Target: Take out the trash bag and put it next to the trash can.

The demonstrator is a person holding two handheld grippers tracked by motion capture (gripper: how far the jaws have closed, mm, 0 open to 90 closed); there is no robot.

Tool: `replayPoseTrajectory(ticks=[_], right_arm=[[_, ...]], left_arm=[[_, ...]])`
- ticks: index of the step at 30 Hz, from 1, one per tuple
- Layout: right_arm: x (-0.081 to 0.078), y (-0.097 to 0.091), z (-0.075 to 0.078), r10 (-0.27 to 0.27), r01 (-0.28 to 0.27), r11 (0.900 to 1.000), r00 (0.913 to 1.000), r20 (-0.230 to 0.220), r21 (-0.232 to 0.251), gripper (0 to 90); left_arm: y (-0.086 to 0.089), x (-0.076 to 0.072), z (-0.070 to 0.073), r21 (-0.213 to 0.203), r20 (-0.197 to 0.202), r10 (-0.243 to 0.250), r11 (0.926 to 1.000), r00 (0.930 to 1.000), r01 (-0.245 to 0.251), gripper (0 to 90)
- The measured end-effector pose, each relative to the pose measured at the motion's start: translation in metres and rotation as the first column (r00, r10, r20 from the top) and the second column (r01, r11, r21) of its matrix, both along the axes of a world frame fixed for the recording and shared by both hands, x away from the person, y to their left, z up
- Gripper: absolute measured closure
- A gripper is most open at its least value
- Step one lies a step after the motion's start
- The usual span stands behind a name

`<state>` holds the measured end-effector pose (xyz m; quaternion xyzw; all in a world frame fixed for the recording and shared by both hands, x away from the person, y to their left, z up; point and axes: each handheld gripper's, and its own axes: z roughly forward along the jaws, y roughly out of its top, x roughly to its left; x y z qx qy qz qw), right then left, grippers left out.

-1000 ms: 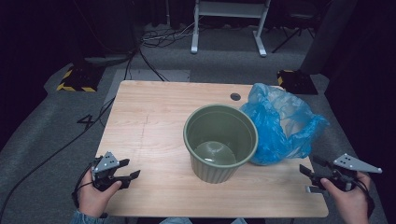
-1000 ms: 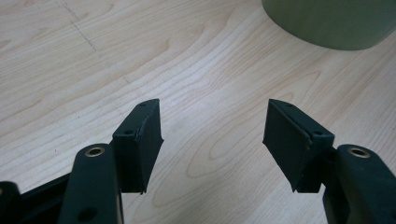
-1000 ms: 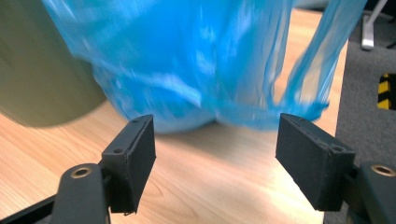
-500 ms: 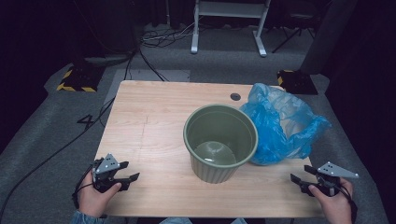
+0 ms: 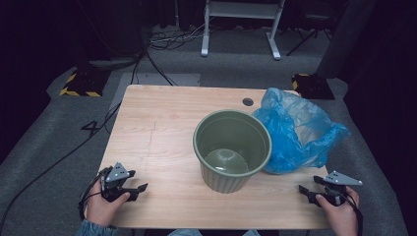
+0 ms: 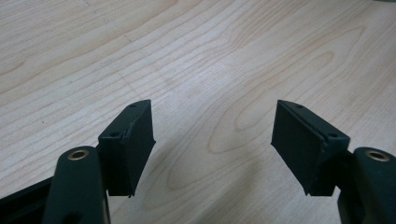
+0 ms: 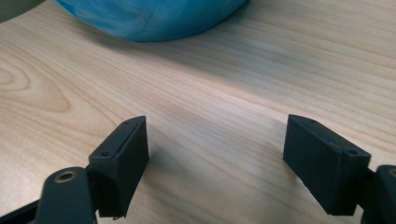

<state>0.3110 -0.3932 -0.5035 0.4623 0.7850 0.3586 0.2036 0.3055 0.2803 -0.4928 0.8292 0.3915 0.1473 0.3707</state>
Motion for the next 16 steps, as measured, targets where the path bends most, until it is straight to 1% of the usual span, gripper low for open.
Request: replayPoseTrajectory(ticks=[2,4,5,6,7,8,9,12,16], right_arm=[[0.002,0.003,0.0,-0.013,0.013,0.9999,0.9999,-0.001,-0.008,20.4],[0.004,0.005,0.0,-0.027,0.027,0.9995,0.9996,-0.003,-0.013,17.8],[0.005,0.006,-0.001,-0.033,0.033,0.9993,0.9995,-0.003,-0.019,16.4],[0.005,0.007,-0.001,-0.037,0.037,0.9991,0.9993,-0.004,-0.021,15.2],[0.006,0.008,-0.001,-0.044,0.044,0.9988,0.999,-0.007,-0.023,14.4],[0.006,0.009,-0.001,-0.049,0.049,0.9986,0.9988,-0.008,-0.022,13.4],[0.006,0.009,-0.001,-0.047,0.047,0.9986,0.9988,-0.01,-0.024,12.7],[0.007,0.009,-0.001,-0.042,0.042,0.9988,0.999,-0.011,-0.026,11.6],[0.007,0.01,-0.001,-0.04,0.04,0.9988,0.9991,-0.012,-0.029,11.0]], left_arm=[[0.0,0.001,-0.001,0.008,-0.007,0.012,0.9999,0.9999,-0.012,27.5],[-0.001,0.003,-0.004,0.028,-0.019,0.03,0.9992,0.9994,-0.029,25.4],[-0.001,0.004,-0.004,0.04,-0.019,0.028,0.9988,0.9994,-0.027,24.6],[-0.002,0.005,-0.006,0.063,-0.025,0.029,0.9976,0.9993,-0.027,23.9],[-0.003,0.006,-0.008,0.066,-0.02,0.03,0.9974,0.9994,-0.028,22.3],[-0.003,0.007,-0.009,0.064,-0.018,0.024,0.9977,0.9995,-0.023,18.5],[-0.003,0.008,-0.01,0.059,-0.014,0.03,0.9978,0.9995,-0.029,16.6],[-0.004,0.009,-0.012,0.044,0.003,0.038,0.9983,0.9993,-0.038,15.0],[-0.004,0.01,-0.012,0.043,0.0,0.039,0.9983,0.9992,-0.039,14.2]])
